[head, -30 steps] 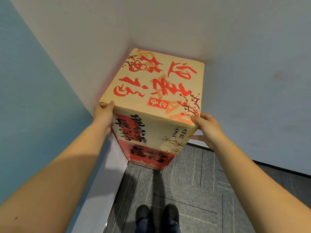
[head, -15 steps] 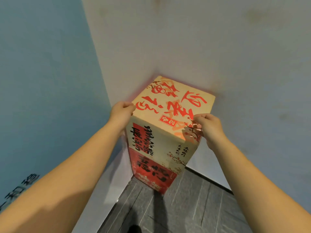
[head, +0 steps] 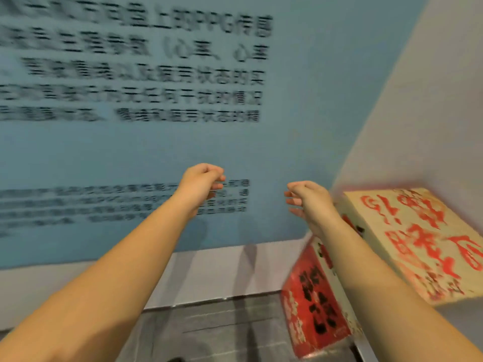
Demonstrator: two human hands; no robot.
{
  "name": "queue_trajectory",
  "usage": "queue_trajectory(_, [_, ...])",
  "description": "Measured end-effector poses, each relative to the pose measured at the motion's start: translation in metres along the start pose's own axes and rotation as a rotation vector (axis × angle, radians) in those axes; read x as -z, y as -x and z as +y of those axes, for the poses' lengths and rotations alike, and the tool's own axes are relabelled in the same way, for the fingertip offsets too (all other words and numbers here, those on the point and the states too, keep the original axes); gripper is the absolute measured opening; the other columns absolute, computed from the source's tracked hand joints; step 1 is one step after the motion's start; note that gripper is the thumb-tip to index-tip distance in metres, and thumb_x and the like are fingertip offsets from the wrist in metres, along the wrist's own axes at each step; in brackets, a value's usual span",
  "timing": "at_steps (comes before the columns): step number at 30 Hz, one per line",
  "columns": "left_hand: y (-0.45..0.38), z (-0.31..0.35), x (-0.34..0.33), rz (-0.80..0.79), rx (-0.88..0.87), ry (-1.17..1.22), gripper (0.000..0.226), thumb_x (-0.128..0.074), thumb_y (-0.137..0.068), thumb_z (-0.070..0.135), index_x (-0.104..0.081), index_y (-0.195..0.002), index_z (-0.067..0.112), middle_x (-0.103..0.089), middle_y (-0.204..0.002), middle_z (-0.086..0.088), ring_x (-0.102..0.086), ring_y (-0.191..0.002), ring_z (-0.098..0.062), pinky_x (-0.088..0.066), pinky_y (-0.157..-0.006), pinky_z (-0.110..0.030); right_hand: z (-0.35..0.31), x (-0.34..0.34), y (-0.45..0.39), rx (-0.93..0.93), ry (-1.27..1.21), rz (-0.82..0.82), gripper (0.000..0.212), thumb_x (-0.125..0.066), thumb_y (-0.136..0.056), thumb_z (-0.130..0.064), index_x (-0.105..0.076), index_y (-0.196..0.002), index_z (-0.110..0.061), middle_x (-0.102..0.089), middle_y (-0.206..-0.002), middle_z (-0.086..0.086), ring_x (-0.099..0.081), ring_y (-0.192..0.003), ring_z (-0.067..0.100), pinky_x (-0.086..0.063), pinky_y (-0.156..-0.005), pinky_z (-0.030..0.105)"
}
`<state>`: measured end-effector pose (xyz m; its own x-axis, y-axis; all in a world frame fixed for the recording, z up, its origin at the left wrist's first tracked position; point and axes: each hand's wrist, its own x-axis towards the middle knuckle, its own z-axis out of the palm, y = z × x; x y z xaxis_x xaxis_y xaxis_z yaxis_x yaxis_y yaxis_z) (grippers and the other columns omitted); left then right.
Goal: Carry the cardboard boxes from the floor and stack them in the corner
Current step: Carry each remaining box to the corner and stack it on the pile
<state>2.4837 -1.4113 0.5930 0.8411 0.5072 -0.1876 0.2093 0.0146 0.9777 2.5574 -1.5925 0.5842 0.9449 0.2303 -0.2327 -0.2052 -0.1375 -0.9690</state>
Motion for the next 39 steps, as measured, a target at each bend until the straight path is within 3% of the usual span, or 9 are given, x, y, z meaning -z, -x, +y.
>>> queue_trajectory(8, [0.107,-0.034,0.200,0.536,0.051,0.108,0.022,-0.046,-0.095,0.017,-0.050,-0.075,0.022,-0.057,-0.080,0.005,-0.052,-0.071,-0.007,-0.038,-0.064,-0.022,-0.007,-0.198,0.068,0.010,0.123,-0.515,0.024,-0.048,-0.093,-0.009,-0.051,-0.071,-0.018,-0.053,-0.071,0.001,-0.047,-0.061,0.010,-0.038,-0.058,0.020])
queue_trajectory(17, [0.305,-0.097,0.385,1.040,0.143,0.212,0.021,-0.047,-0.095,0.019,-0.050,-0.075,0.022,-0.057,-0.080,0.007,-0.051,-0.069,-0.006,-0.037,-0.062,-0.021,0.028,-0.397,0.244,-0.009,0.232,-0.986,0.021,-0.049,-0.093,-0.011,-0.051,-0.073,-0.016,-0.053,-0.072,0.003,-0.049,-0.062,0.013,-0.039,-0.057,0.023])
queue_trajectory(27, [0.515,-0.133,0.493,1.507,0.157,0.314,0.020,-0.048,-0.095,0.020,-0.051,-0.076,0.022,-0.059,-0.082,0.006,-0.053,-0.072,-0.007,-0.038,-0.066,-0.023,0.061,-0.535,0.453,0.019,0.324,-1.435,0.023,-0.048,-0.093,-0.010,-0.050,-0.071,-0.017,-0.054,-0.071,0.001,-0.050,-0.063,0.012,-0.039,-0.062,0.024])
queue_trajectory(39, [0.641,-0.171,0.612,1.943,0.185,0.414,0.014,-0.048,-0.095,0.020,-0.056,-0.084,0.021,-0.062,-0.089,0.001,-0.055,-0.075,-0.009,-0.042,-0.066,-0.025,0.094,-0.713,0.622,0.061,0.430,-1.823,0.019,-0.051,-0.091,-0.013,-0.051,-0.073,-0.018,-0.055,-0.073,0.001,-0.051,-0.065,0.011,-0.039,-0.060,0.024])
